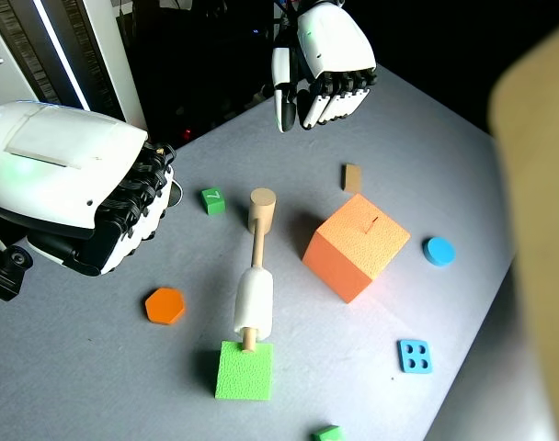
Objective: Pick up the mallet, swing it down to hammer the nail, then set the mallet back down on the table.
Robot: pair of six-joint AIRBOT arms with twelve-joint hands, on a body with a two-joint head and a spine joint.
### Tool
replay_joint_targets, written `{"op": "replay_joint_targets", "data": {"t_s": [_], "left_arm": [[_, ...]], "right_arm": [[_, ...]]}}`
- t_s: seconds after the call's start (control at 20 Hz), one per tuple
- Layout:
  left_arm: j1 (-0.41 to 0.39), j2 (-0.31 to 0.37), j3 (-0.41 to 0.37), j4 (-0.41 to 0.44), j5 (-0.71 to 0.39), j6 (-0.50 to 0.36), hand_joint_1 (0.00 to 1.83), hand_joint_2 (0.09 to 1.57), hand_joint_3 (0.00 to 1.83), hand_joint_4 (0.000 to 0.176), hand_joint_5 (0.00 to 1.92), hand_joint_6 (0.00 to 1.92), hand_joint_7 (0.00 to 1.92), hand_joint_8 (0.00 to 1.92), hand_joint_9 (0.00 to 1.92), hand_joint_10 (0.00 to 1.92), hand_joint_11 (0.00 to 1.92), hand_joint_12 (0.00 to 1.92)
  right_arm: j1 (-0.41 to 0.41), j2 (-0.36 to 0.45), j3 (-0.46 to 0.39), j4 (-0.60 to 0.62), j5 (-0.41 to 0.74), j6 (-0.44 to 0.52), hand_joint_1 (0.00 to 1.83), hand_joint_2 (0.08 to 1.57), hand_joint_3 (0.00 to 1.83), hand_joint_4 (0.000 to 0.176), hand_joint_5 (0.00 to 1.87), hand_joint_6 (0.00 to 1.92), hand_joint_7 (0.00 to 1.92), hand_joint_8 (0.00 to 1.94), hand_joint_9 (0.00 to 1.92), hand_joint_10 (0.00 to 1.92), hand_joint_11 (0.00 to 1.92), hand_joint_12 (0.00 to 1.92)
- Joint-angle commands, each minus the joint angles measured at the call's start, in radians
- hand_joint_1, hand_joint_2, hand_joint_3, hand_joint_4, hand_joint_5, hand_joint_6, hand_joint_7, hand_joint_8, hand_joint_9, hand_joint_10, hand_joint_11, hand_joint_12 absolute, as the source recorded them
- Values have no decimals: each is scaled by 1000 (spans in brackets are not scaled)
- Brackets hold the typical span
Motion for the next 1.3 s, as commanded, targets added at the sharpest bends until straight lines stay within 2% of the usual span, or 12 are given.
{"op": "replay_joint_targets", "data": {"t_s": [0.0, 0.05, 0.1, 0.2, 0.4, 0.5, 0.6, 0.75, 0.85, 1.0, 1.1, 1.25], "left_arm": [[-11, 3, 5, 30, -79, 4, 0, 1035, 253, 0, 16, 38, 21, 35, 19, 34, 0, 91], [-12, 4, 6, 30, -79, 4, 0, 1144, 41, 0, 38, 2, 41, 2, 41, 3, 0, 142], [-12, 4, 6, 30, -78, 4, 0, 1145, 5, 0, 31, 1, 46, 1, 48, 0, 0, 162], [-12, 4, 8, 30, -69, 4, 0, 1152, 3, 0, 54, 3, 70, 4, 75, 4, 0, 220], [-11, 5, 15, 28, -54, 3, 0, 1149, 0, 0, 41, 0, 52, 1, 56, 2, 0, 167], [-11, 9, 20, 42, -32, 0, 0, 1148, 0, 0, 45, 5, 58, 5, 56, 3, 0, 165], [-4, 18, 39, 153, 43, -86, 0, 1147, 0, 0, 28, 0, 30, 1, 31, 1, 0, 129], [8, 21, 62, 275, 77, -182, 0, 1162, 4, 0, 4, 0, 6, 0, 11, 0, 0, 113], [14, 21, 83, 353, 80, -257, 0, 1183, 7, 0, 2, 0, 1, 0, 2, 0, 0, 61], [43, 21, 124, 513, 86, -426, 0, 1175, 0, 0, 20, 5, 25, 7, 26, 8, 31, 75], [67, 20, 158, 623, 78, -540, 0, 1181, 3, 0, 24, 6, 32, 8, 37, 10, 33, 80], [94, 8, 231, 749, 18, -634, 0, 1172, 0, 0, 29, 6, 30, 5, 30, 5, 18, 83]], "right_arm": [[17, 4, -2, -21, 103, -5, 74, 1175, 201, 0, 99, 42, 88, 23, 22, 57, 3, 1], [17, 4, -2, -21, 103, -5, 107, 1272, 26, 0, 127, 9, 110, 2, 59, 21, 9, 19], [17, 3, -2, -21, 103, -7, 158, 1276, 0, 0, 138, 2, 125, 2, 82, 6, 0, 125], [17, 1, -2, -21, 106, -11, 197, 1280, 0, 0, 137, 1, 116, 1, 75, 2, 0, 76], [17, -22, 11, -60, 126, -18, 204, 1271, 0, 0, 124, 2, 106, 1, 65, 2, 0, 37], [16, -40, 33, -67, 131, -8, 181, 1265, 1, 0, 140, 2, 123, 1, 87, 4, 0, 122], [10, -62, 60, -90, 131, 3, 202, 1263, 0, 0, 145, 3, 125, 1, 88, 3, 0, 132], [-10, -91, 88, -157, 138, 35, 246, 1263, 0, 0, 132, 8, 115, 8, 76, 11, 23, 21], [4, -110, 121, -199, 98, 92, 240, 1260, 0, 0, 147, 3, 137, 5, 99, 3, 0, 214], [62, -143, 190, -200, -60, 172, 335, 1232, 0, 0, 184, 6, 183, 6, 134, 9, 0, 370], [96, -165, 221, -200, -165, 175, 520, 1189, 0, 0, 171, 1, 142, 0, 98, 2, 0, 250], [149, -203, 256, -200, -294, 185, 796, 1147, 0, 0, 149, 0, 102, 0, 74, 0, 0, 149]]}}
